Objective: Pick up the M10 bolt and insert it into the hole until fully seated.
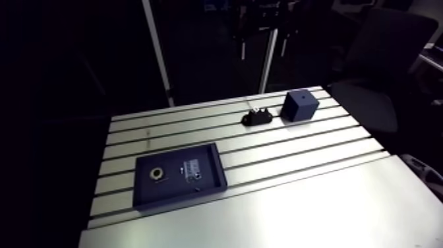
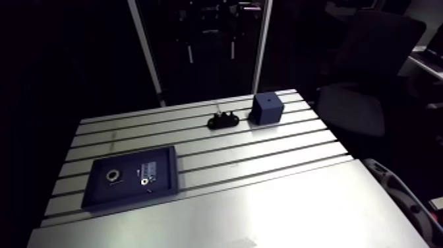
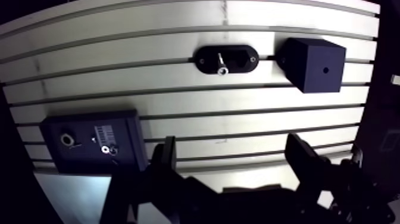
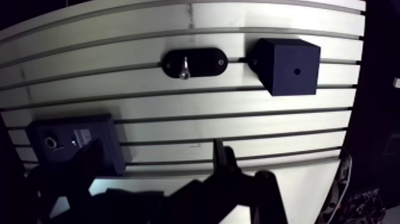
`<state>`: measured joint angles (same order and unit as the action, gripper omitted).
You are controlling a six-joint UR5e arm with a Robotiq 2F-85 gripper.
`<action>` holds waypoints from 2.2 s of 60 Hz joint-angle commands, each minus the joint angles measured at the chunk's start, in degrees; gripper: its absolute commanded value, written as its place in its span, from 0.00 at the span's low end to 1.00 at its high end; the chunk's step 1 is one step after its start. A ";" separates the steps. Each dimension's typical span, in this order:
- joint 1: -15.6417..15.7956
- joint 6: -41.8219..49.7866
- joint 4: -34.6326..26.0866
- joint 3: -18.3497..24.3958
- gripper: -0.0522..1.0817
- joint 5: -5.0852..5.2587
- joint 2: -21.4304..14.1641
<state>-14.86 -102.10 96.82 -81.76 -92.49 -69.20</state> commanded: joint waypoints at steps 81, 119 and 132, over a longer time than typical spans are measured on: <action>-2.72 0.10 18.36 -8.38 0.06 2.26 4.09; -1.15 0.51 20.68 -10.84 0.06 1.40 4.94; -1.05 0.39 22.64 -12.73 0.06 1.30 4.92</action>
<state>-16.09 -101.59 118.08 -92.91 -91.11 -64.22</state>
